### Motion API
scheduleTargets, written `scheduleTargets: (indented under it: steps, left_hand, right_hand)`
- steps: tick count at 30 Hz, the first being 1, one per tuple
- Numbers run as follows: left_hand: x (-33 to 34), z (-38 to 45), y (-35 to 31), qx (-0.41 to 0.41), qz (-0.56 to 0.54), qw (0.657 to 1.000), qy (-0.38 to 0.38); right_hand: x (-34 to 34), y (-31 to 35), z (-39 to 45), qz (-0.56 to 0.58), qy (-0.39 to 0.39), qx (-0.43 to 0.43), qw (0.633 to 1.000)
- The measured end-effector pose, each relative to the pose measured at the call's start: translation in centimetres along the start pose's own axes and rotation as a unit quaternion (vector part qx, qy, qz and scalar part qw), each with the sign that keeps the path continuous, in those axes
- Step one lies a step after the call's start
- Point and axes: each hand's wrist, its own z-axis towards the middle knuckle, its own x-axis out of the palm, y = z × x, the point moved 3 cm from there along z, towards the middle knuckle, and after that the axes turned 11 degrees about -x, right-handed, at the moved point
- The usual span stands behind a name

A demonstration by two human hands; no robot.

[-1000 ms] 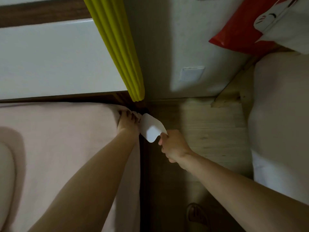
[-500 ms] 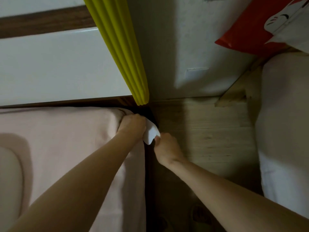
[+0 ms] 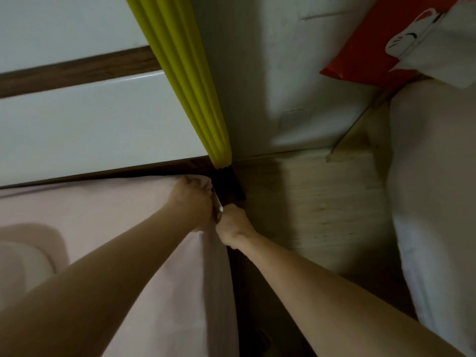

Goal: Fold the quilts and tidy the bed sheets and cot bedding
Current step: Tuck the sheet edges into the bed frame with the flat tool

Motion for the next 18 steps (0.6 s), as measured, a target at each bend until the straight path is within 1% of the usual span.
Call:
scheduleTargets:
  steps: [2, 4, 6, 7, 8, 10, 11, 13, 14, 16, 18]
  left_hand:
    - [0.3, 1.6, -0.5, -0.007, 0.036, 0.999, 0.027]
    - [0.2, 3.0, -0.6, 0.001, 0.050, 0.997, 0.057]
    - [0.2, 3.1, -1.2, 0.016, 0.023, 0.995, 0.096]
    - [0.4, 3.2, -1.1, 0.015, -0.009, 0.996, 0.088]
    - [0.4, 3.3, -0.6, -0.006, -0.072, 0.995, 0.064]
    - [0.6, 2.8, 0.7, -0.051, -0.204, 0.978, 0.002]
    - [0.8, 1.9, 1.4, -0.059, -0.219, 0.973, -0.046]
    - [1.8, -0.2, 2.2, -0.065, -0.207, 0.966, -0.144]
    - [2.4, -1.5, 2.5, -0.068, -0.217, 0.959, -0.169]
    - [3.4, -3.4, 2.9, -0.082, -0.242, 0.951, -0.172]
    - [3.9, -3.8, 2.7, -0.086, -0.242, 0.953, -0.163]
  right_hand:
    - [0.3, 0.4, 0.7, 0.006, 0.024, -0.011, 1.000]
    - [-0.2, 0.2, 0.9, 0.012, 0.014, -0.005, 1.000]
    - [-1.9, -0.3, -1.1, 0.000, 0.005, -0.005, 1.000]
    - [-3.0, -0.7, -2.2, -0.015, -0.003, -0.017, 1.000]
    - [-4.0, -1.0, -3.4, -0.029, -0.008, -0.037, 0.999]
    - [-5.4, -0.3, -5.9, -0.039, -0.019, -0.066, 0.997]
    - [-5.5, 0.2, -6.7, -0.040, -0.027, -0.077, 0.996]
    - [-4.5, 1.6, -7.0, -0.037, -0.024, -0.081, 0.996]
    - [-3.8, 2.3, -6.6, -0.036, -0.024, -0.078, 0.996]
    - [-1.7, 3.4, -5.3, -0.048, -0.032, -0.067, 0.996]
    - [0.3, 4.1, -3.3, -0.054, -0.033, -0.056, 0.996]
